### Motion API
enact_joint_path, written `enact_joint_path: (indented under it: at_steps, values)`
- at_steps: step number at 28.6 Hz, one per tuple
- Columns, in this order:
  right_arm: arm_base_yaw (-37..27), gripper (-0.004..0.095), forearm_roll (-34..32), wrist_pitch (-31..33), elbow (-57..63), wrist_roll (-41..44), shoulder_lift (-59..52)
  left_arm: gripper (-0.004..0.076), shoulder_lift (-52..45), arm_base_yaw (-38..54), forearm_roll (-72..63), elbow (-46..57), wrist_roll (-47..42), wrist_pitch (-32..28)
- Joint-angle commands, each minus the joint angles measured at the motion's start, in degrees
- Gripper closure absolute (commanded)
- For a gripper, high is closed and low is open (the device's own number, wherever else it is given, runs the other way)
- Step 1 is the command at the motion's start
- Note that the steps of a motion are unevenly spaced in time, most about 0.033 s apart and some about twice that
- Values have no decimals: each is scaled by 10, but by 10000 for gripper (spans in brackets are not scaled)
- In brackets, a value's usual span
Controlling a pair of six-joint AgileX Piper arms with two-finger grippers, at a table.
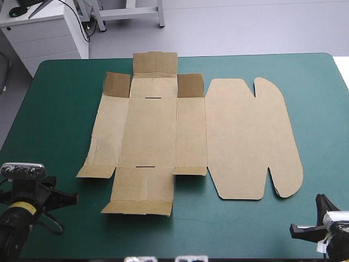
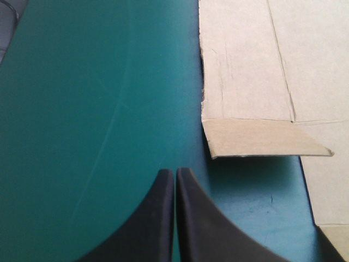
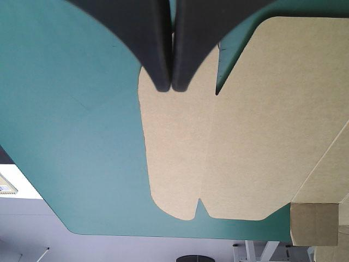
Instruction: Fold the box
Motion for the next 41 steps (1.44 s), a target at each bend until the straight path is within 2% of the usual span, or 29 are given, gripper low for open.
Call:
enact_joint_path:
  at_steps: [1,4,9,11,13,16,17,18,24,31,34,36,38,41]
  values:
    - [0,927,1,-44,-12,-1,-11,731,76,1,-6,-57,-3,-28]
    - [0,927,1,-44,-12,-1,-11,707,166,1,-53,-103,47,-11]
    - [0,927,1,-44,-12,-1,-11,706,261,3,-84,-134,97,-3]
    - [0,927,1,-44,-12,-1,-11,706,305,24,-95,-152,100,13]
    - [0,927,1,-44,-12,-1,-11,706,357,74,-145,-174,141,26]
    - [0,927,1,-44,-12,-1,-11,706,430,165,-351,-213,281,69]
    - [0,927,1,-44,-12,-2,-11,706,458,195,-423,-228,339,110]
    - [0,927,1,-44,-12,-3,-11,706,485,219,-458,-245,361,142]
    - [0,927,1,-44,-12,-1,-11,709,618,264,-473,-343,339,247]
    - [0,927,1,-44,-12,-3,-11,699,688,262,-479,-383,343,262]
    - [0,927,1,-44,-12,-2,-11,622,695,262,-465,-383,343,262]
    - [0,927,1,-44,-12,-2,-11,538,695,262,-468,-381,346,262]
    - [0,927,1,-44,-12,-2,-11,418,695,262,-486,-381,377,265]
    - [0,927,1,-44,-12,-2,-11,296,695,261,-510,-381,382,265]
